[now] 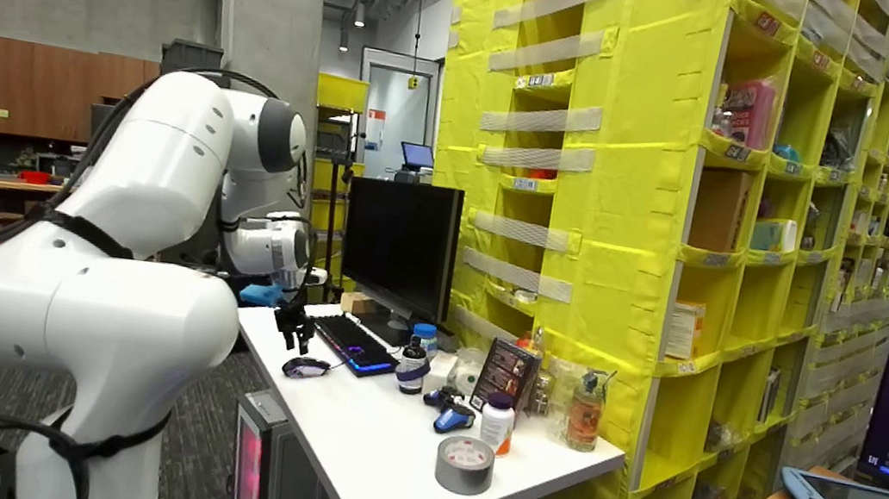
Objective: Move the mouse to the left then put the container in the masking tape.
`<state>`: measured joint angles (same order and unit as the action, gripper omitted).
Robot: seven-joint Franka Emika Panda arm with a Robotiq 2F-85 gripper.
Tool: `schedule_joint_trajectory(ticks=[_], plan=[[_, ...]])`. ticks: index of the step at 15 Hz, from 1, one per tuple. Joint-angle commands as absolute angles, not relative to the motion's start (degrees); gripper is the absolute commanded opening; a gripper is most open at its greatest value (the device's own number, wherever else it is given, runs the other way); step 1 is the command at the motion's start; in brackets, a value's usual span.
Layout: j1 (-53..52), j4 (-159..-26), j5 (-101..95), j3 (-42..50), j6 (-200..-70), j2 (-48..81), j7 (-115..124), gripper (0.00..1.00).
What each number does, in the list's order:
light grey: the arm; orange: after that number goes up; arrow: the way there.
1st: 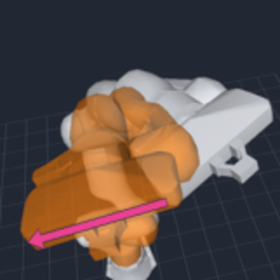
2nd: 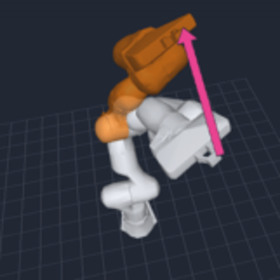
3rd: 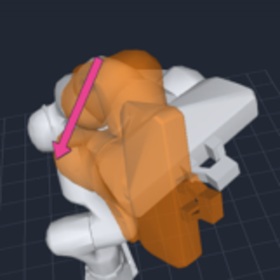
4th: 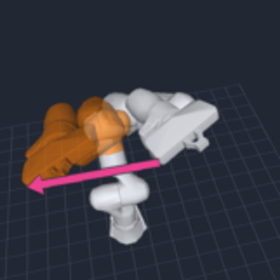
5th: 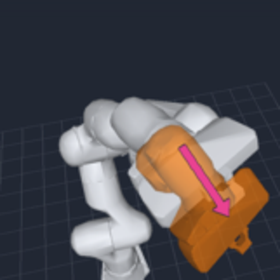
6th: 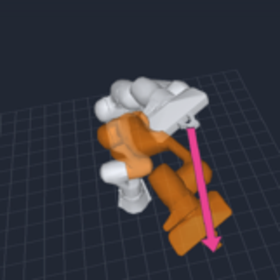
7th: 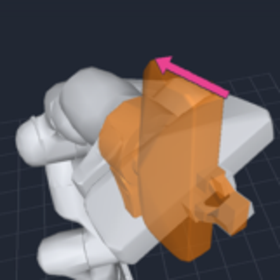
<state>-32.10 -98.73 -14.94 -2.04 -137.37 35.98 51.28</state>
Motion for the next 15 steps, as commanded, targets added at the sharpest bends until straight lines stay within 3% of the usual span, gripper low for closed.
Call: schedule_joint_trajectory(ticks=[1, 7, 8, 9, 10, 12, 15], plan=[[-33.31, -94.64, -16.97, -2.27, -133.20, 37.02, 49.06, 0.34], [-34.60, -89.05, -17.53, -2.46, -129.17, 39.06, 47.03, 0.34], [-34.56, -88.34, -17.14, -2.59, -128.67, 39.34, 46.73, 0.43], [-34.43, -87.78, -16.78, -2.69, -128.32, 39.52, 46.68, 0.84], [-34.27, -90.14, -16.71, -2.66, -130.22, 38.51, 47.57, 0.56], [-34.31, -89.05, -16.67, -2.67, -129.73, 39.08, 47.52, 0.62], [-34.31, -88.90, -16.67, -2.65, -129.73, 39.23, 47.48, 0.81]])
